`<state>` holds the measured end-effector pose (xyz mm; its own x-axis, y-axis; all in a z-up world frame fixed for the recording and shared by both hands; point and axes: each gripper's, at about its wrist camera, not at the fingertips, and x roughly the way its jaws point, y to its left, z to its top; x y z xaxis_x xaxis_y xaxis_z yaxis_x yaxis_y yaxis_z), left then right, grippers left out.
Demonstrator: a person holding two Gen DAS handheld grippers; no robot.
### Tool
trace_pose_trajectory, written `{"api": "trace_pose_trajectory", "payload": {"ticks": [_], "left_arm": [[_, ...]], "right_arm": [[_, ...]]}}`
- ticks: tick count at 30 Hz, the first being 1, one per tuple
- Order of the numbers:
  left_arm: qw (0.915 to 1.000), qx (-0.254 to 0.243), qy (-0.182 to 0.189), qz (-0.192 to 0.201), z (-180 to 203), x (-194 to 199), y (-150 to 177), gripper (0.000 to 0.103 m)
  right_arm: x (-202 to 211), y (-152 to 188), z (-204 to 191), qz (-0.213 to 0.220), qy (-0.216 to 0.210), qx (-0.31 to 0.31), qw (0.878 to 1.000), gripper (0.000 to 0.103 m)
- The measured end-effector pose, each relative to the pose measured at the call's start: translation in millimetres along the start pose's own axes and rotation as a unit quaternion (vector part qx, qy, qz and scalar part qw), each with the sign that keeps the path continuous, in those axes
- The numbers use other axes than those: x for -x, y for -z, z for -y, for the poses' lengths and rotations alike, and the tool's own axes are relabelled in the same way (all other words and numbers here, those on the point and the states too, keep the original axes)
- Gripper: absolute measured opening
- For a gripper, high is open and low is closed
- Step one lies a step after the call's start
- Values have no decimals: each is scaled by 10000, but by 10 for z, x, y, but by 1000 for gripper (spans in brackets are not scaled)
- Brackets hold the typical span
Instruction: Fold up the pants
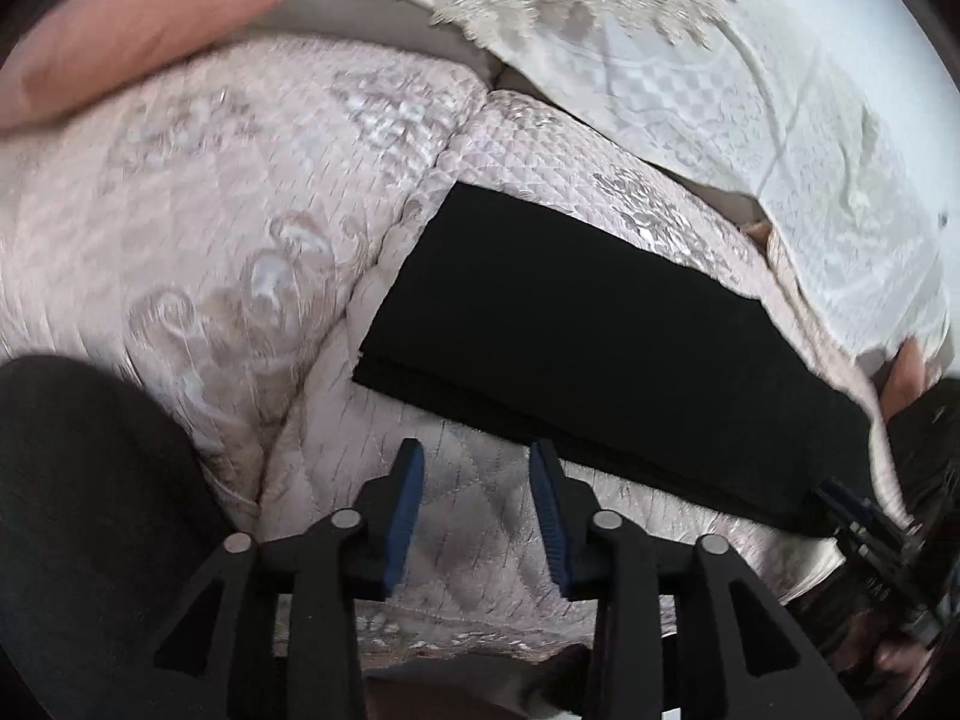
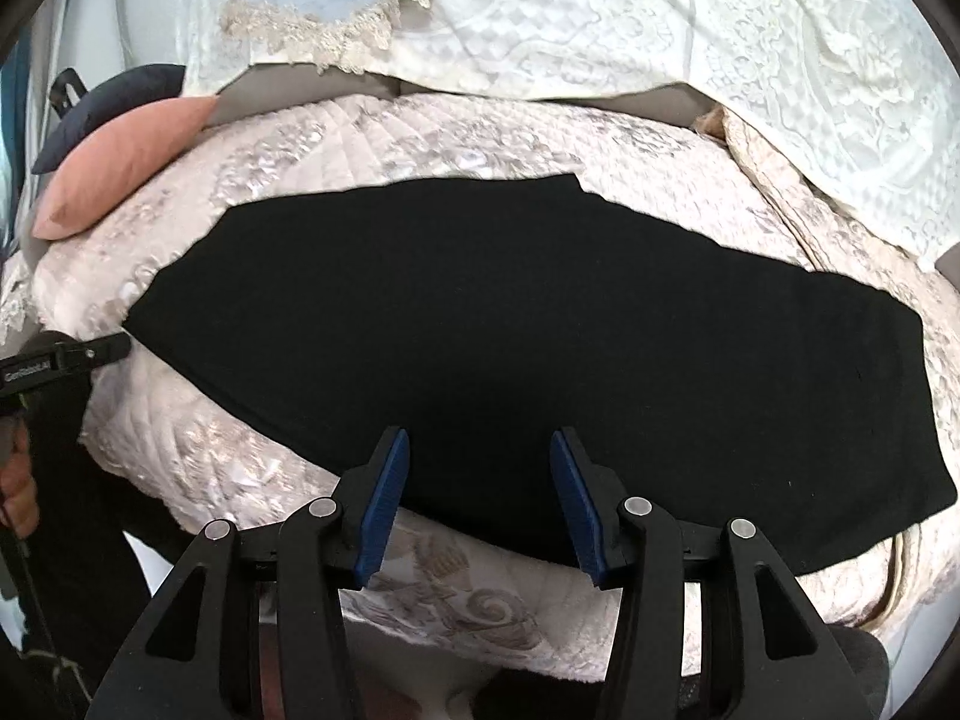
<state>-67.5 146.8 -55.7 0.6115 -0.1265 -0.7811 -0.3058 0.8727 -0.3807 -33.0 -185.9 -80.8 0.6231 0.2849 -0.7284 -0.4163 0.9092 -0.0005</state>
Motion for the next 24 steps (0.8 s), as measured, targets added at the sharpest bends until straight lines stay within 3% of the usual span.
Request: {"api": "trace_pose_trajectory", "payload": {"ticks": [3, 8, 16, 20, 21, 24], "left_arm": [[9988, 403, 283, 76, -86, -25, -38, 50], [9946, 853, 548, 217, -168, -109, -146, 57], [9927, 987, 430, 543, -154, -214, -240, 58], [9951, 763, 201, 590, -57, -247, -281, 58], [9958, 689, 149, 591, -35, -250, -293, 57], [9969, 529, 111, 567, -15, -253, -336, 33]], "right_arm": [[10, -48, -50, 71, -24, 100, 9999, 50], [11, -93, -72, 144, -88, 122, 9998, 50], [16, -125, -42, 218, -63, 88, 9997, 50], [-24, -149, -19, 203, -43, 52, 9998, 50], [-29, -154, -20, 197, -43, 53, 9998, 50], [-54, -162, -24, 186, -62, 52, 9998, 50]]}}
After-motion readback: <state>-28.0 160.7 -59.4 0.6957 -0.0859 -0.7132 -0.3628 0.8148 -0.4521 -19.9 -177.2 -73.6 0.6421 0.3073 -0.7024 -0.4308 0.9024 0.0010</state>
